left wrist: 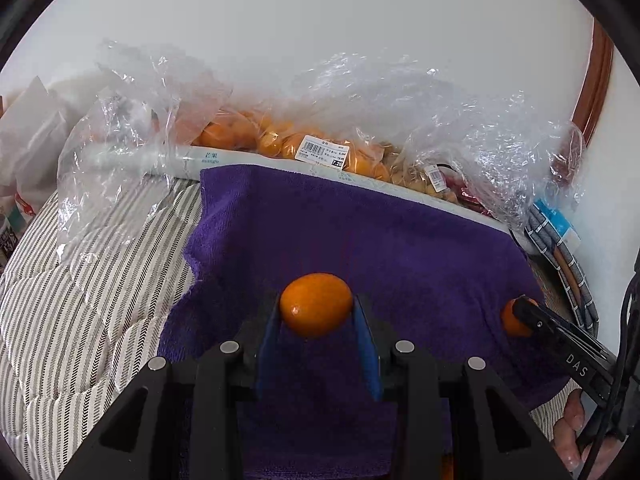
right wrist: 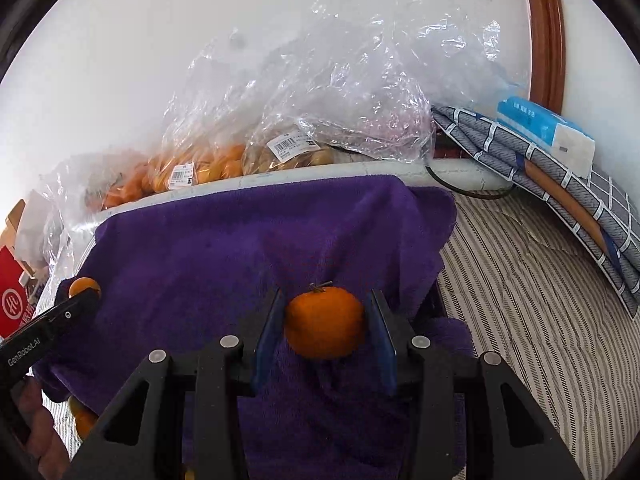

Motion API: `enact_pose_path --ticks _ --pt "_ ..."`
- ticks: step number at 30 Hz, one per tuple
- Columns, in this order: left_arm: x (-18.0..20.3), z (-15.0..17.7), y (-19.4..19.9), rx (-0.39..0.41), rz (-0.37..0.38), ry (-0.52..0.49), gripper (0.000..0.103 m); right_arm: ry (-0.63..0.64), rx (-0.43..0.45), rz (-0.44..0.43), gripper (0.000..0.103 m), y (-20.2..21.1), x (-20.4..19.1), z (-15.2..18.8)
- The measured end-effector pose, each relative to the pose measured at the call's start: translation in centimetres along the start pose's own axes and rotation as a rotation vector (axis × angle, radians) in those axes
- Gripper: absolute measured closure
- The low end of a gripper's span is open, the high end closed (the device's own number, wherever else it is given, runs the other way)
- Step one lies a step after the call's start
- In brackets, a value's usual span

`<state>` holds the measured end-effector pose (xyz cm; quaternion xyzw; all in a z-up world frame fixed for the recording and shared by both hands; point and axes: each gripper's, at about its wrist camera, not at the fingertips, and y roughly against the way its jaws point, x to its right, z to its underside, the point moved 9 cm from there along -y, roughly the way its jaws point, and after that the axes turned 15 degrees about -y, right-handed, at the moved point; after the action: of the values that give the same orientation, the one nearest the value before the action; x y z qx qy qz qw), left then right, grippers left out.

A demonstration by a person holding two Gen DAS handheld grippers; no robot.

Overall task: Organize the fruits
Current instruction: 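Open the right tool on the towel while the left tool releases its orange there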

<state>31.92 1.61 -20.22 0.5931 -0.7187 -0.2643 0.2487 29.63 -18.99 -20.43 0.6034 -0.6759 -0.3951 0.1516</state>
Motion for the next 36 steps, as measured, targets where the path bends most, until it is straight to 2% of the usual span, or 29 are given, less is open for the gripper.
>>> enact_pose_path --ticks 8,12,16,21,25,31,36 --pt "-0.5 0.3 -0.7 -0.031 -0.030 0.010 0.068 0.031 0.014 0.018 0.060 0.1 -0.3 0.1" --pt "-0.6 0.4 -0.8 -0.040 -0.036 0.007 0.068 0.010 0.028 0.000 0.060 0.7 -0.1 -0.1" --pt "-0.6 0.5 -1.0 -0.044 -0.042 0.001 0.068 -0.010 0.051 -0.004 0.046 1.2 0.4 -0.5" --pt "-0.6 0.4 -1.0 -0.047 -0.048 -0.006 0.068 -0.015 0.052 0.003 0.045 1.3 0.5 -0.5" --pt "-0.5 0.4 -1.1 -0.050 -0.051 -0.011 0.068 -0.001 0.044 0.010 0.039 1.1 0.4 -0.2" --pt "-0.6 0.4 -0.9 -0.046 -0.040 0.007 0.068 -0.013 0.086 0.014 0.039 1.8 0.6 -0.6" --pt "-0.5 0.4 -0.6 -0.041 -0.035 0.012 0.067 -0.002 0.074 0.008 0.039 1.7 0.3 -0.4"
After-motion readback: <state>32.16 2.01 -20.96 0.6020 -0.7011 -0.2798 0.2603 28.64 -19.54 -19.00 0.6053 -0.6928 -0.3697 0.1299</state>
